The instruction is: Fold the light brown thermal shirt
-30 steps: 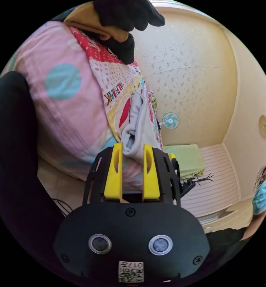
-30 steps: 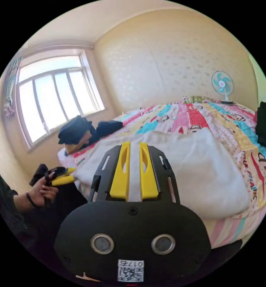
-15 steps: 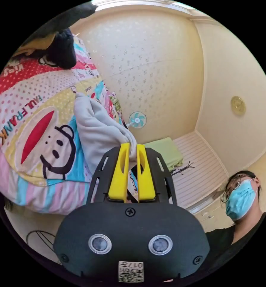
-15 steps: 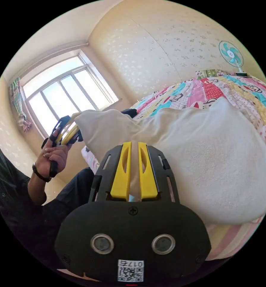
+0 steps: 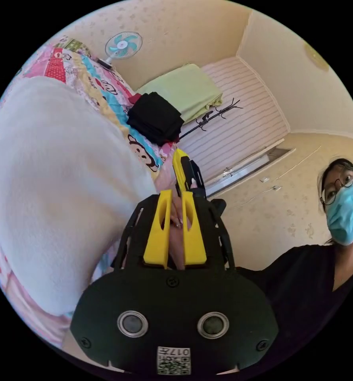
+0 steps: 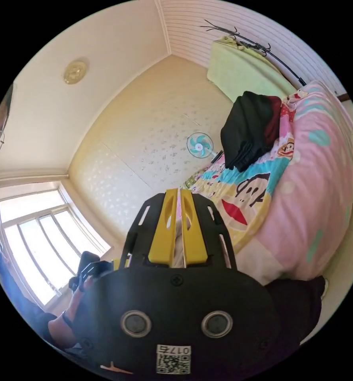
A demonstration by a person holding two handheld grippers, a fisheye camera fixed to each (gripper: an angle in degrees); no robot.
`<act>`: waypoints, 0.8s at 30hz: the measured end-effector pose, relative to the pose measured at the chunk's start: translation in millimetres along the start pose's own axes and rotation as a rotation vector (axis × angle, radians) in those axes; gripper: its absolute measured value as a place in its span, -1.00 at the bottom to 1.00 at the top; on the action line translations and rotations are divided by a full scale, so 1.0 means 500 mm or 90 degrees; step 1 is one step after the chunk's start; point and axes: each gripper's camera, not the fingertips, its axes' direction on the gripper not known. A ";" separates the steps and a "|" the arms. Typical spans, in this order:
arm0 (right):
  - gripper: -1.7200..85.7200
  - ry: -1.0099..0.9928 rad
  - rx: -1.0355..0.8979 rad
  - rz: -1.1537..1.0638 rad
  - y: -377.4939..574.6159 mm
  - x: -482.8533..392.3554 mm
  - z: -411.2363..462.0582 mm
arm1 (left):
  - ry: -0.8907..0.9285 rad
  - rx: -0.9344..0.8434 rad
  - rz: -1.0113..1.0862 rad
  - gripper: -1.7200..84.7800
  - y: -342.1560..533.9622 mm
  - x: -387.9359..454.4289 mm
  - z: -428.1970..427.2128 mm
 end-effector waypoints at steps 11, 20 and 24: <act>-0.95 0.167 -0.507 -0.251 0.065 -0.121 0.300 | -0.421 0.138 0.151 -0.80 0.025 0.133 -0.086; -0.95 0.009 -0.294 -0.197 -0.032 -0.236 0.291 | -0.575 0.013 0.115 -0.81 0.087 0.086 0.050; -0.95 0.196 -0.352 -0.258 -0.006 -0.242 0.429 | -0.526 0.027 0.093 -0.80 0.095 0.077 0.025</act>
